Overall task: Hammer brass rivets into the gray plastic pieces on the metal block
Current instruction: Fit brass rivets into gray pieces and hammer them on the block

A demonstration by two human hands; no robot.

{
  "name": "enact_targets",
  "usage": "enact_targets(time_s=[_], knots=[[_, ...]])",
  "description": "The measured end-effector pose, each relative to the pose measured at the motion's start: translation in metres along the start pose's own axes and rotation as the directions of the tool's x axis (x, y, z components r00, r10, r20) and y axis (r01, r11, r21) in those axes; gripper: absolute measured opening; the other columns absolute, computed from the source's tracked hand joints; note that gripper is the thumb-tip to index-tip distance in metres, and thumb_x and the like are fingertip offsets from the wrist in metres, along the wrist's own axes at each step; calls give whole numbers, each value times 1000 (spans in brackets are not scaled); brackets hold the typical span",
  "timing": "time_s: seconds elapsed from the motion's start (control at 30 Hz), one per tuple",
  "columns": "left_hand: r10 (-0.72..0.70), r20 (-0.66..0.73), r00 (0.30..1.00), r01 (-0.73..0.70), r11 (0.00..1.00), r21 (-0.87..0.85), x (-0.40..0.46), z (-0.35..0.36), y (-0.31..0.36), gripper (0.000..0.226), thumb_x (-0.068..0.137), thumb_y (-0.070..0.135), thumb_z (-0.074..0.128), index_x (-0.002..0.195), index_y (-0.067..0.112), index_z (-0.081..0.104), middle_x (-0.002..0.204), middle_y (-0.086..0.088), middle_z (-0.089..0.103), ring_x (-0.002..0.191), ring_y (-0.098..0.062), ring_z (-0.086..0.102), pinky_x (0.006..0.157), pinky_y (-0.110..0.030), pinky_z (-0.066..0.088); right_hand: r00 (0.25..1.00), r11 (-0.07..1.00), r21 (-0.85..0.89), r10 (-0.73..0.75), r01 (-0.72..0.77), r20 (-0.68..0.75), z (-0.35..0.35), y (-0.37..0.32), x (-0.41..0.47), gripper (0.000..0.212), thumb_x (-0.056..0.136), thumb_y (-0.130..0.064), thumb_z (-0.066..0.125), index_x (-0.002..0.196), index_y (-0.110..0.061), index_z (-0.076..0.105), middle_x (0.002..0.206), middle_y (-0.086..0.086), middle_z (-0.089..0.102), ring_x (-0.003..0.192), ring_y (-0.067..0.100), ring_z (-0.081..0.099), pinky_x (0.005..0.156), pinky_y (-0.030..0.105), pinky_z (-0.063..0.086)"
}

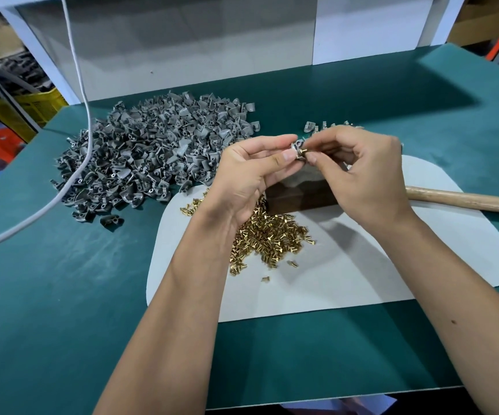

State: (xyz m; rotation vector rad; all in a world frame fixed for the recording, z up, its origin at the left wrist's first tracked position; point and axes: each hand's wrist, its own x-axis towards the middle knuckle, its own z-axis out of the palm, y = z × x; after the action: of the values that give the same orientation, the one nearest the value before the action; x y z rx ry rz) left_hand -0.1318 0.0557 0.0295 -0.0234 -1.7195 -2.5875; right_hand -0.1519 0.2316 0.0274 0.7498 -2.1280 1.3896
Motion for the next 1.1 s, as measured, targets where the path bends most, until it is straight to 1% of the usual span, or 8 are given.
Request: enact_targets(time_s=[0.1, 0.27, 0.37, 0.5, 0.63, 0.8, 0.97, 1.1], knots=[[-12, 18, 1000, 11, 1000, 14, 0, 0, 1, 19, 89, -8, 66, 106, -2, 73, 93, -16, 78, 86, -22, 76, 78, -25, 62, 996, 993, -82, -82, 80, -21, -2, 0, 1, 10, 89, -8, 74, 98, -9, 79, 92, -5, 75, 86, 6, 70, 82, 24, 57], [12, 12, 1000, -13, 998, 69, 2, 2, 0, 13, 96, 4, 65, 103, 1, 75, 92, -12, 77, 78, -18, 73, 73, -22, 61, 984, 963, -207, -179, 172, -13, -2, -1, 2, 4, 90, -6, 71, 91, -5, 75, 92, 4, 69, 90, 22, 61, 80, 30, 49], [102, 10, 995, -102, 988, 114, 2, 3, -2, 13, 94, 4, 69, 106, 0, 75, 100, -16, 76, 87, -24, 74, 80, -29, 61, 988, 958, -255, -147, 128, -57, -2, 1, 2, 5, 92, -6, 68, 91, -3, 72, 94, 7, 66, 92, 26, 57, 81, 32, 47], [214, 40, 976, -217, 939, 268, 3, 8, -9, 29, 80, -7, 80, 108, -2, 73, 101, -18, 77, 93, -25, 73, 93, -45, 60, 996, 965, -258, -61, 43, -62, -2, 3, 1, 10, 95, -10, 66, 94, -2, 72, 95, 9, 68, 93, 27, 60, 82, 37, 49], [278, 11, 960, -266, 907, 325, 4, 13, -13, 26, 77, -10, 81, 101, 0, 76, 96, -14, 79, 87, -21, 74, 89, -37, 61, 998, 971, -238, -37, 23, -55, -1, 2, 1, 11, 95, -11, 65, 94, -3, 72, 93, 8, 70, 90, 26, 62, 80, 37, 50], [268, -21, 963, -245, 911, 332, 5, 14, -14, 25, 75, -14, 80, 95, 1, 77, 89, -11, 79, 83, -21, 75, 85, -33, 62, 999, 977, -211, -22, 11, -49, 1, 2, 0, 9, 95, -10, 64, 94, -4, 72, 87, 5, 72, 80, 23, 64, 75, 38, 51], [254, -55, 966, -219, 909, 354, 4, 16, -15, 24, 74, -14, 81, 95, -6, 75, 93, -21, 77, 84, -27, 74, 84, -37, 62, 997, 971, -238, -36, 17, -74, 3, 2, -2, 7, 92, -7, 65, 91, -3, 71, 82, 5, 71, 74, 21, 63, 72, 33, 51], [250, -54, 967, -214, 906, 366, 3, 17, -15, 23, 73, -15, 81, 94, -6, 75, 90, -20, 77, 80, -23, 72, 78, -33, 62, 996, 974, -226, -23, 3, -90, 3, 0, -3, 7, 91, -6, 65, 89, -3, 71, 81, 5, 70, 72, 21, 63, 71, 36, 52]])
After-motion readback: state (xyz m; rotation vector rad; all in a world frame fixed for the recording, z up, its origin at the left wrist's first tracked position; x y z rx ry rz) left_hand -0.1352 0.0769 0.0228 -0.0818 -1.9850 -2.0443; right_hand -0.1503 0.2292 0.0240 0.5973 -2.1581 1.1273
